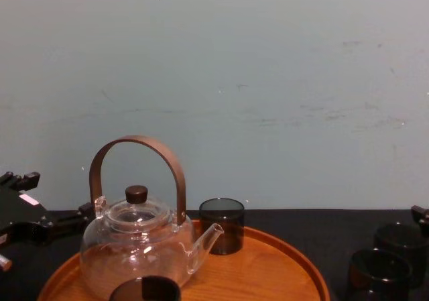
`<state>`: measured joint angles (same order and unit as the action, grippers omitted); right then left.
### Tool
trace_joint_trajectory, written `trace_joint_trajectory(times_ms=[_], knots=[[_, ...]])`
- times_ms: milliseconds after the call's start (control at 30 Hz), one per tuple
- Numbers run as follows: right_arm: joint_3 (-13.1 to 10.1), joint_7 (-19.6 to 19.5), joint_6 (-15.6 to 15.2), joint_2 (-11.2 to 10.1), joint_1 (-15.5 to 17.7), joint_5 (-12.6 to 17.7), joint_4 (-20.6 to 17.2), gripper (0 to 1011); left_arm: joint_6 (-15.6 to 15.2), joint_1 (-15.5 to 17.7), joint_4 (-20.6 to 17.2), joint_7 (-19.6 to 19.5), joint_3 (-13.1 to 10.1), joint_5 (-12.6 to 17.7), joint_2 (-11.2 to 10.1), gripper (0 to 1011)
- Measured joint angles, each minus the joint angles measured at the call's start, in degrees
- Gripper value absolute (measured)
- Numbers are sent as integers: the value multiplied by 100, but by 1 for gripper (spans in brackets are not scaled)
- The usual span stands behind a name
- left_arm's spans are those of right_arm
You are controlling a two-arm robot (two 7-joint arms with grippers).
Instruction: Pick up the glass from the table and place it on the tray.
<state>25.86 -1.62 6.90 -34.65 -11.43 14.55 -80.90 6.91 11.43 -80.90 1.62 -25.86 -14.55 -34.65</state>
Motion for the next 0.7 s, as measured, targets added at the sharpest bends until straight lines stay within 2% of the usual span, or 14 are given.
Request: trace_joint_trajectory(times_ms=[700], knots=[[0,0,0,0,0,0,0,1002,0,0,0,0,0,0,0,1001]])
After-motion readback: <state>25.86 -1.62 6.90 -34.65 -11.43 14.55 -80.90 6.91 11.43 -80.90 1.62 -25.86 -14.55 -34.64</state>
